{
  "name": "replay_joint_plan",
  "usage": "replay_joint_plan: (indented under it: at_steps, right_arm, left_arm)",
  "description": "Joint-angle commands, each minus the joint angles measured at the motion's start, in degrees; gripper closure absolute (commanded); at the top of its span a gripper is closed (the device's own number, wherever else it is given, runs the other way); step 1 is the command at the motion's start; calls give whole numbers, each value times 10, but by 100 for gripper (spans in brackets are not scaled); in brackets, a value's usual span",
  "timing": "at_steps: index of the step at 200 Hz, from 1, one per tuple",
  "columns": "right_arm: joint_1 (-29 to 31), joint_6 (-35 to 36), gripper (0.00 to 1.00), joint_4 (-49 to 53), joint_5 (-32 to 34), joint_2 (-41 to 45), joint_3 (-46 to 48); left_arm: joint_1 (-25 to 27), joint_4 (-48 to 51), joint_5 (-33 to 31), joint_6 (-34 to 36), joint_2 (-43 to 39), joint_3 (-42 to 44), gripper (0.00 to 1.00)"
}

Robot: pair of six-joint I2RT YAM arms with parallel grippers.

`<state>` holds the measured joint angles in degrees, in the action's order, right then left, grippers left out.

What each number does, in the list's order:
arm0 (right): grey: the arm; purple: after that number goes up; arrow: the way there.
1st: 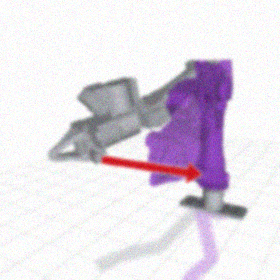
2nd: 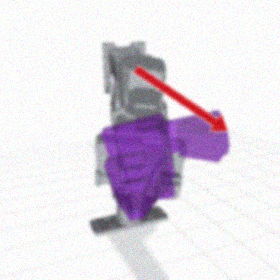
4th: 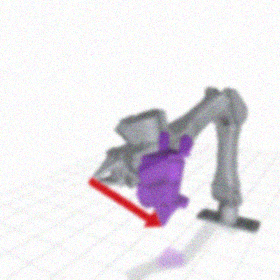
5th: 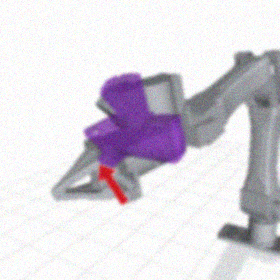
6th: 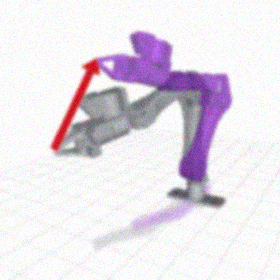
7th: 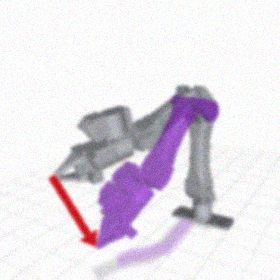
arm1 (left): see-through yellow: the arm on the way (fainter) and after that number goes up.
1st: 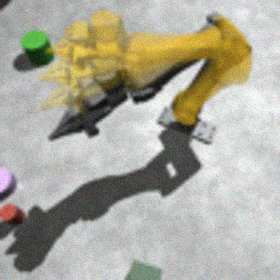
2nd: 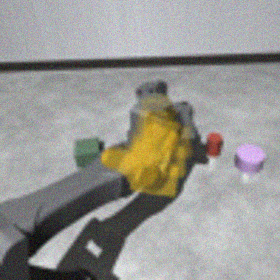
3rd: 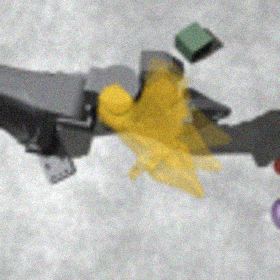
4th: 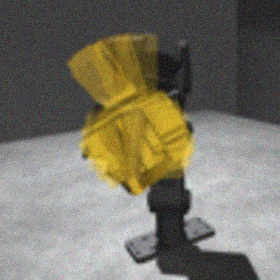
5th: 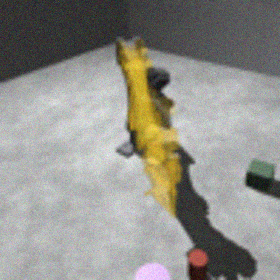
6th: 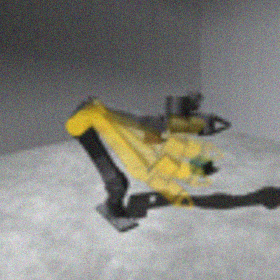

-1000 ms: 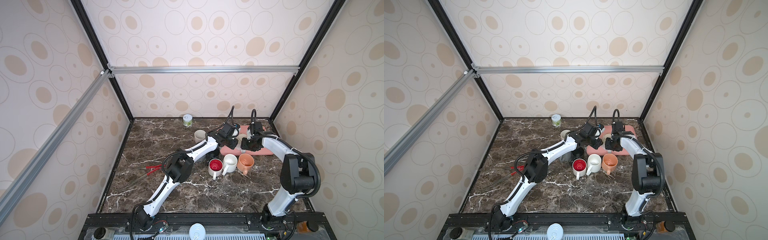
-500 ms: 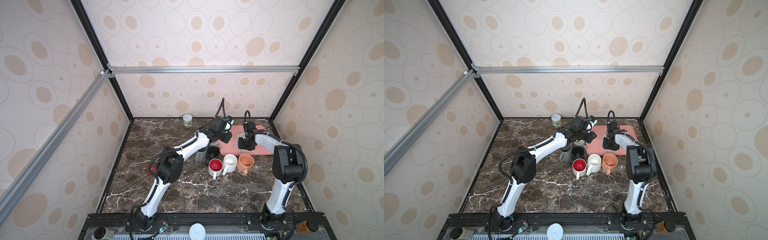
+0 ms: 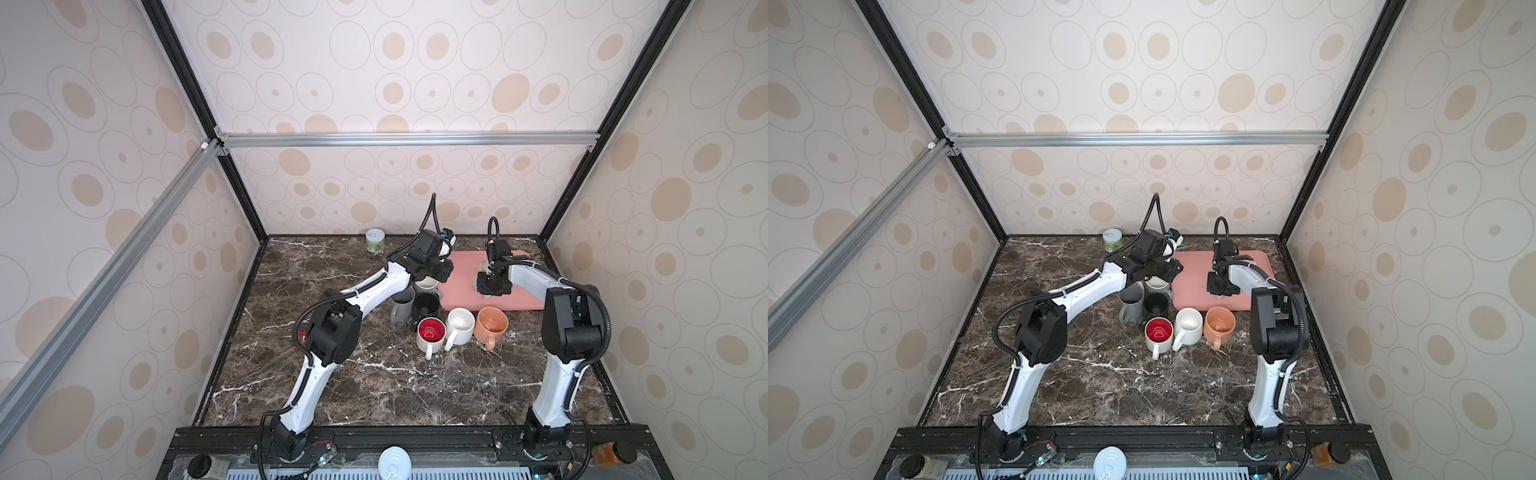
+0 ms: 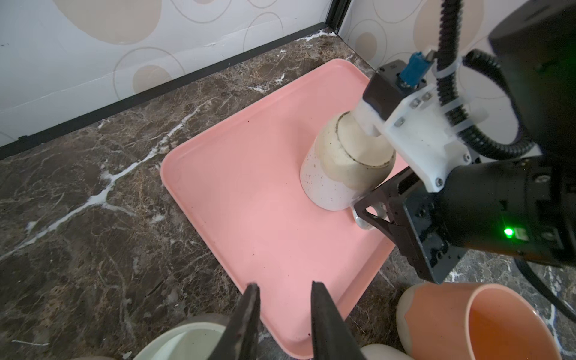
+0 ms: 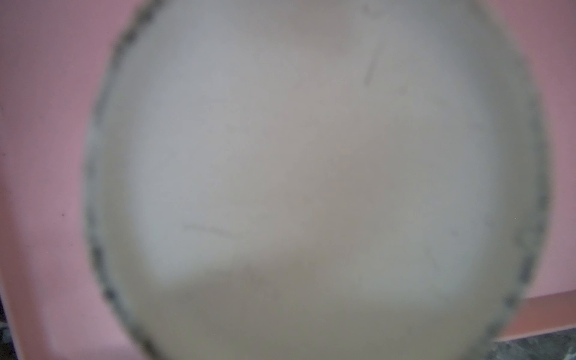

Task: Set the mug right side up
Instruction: 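Lift the speckled mug off the tray with the right gripper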

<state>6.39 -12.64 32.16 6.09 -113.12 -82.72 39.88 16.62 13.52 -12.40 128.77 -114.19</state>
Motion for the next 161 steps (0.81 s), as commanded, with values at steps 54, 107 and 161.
replay_joint_plan:
  at_steps: [54,107,161]
  right_arm:
    - [10,10,100,-21,-4,64,-9]
    - [13,-13,100,-42,-20,75,11]
    - [20,-30,100,-48,-37,105,6]
  left_arm:
    - [-9,-32,-13,8,-65,38,71]
    - [-12,-47,-13,7,-88,77,70]
    - [-25,-72,-4,-9,-118,118,66]
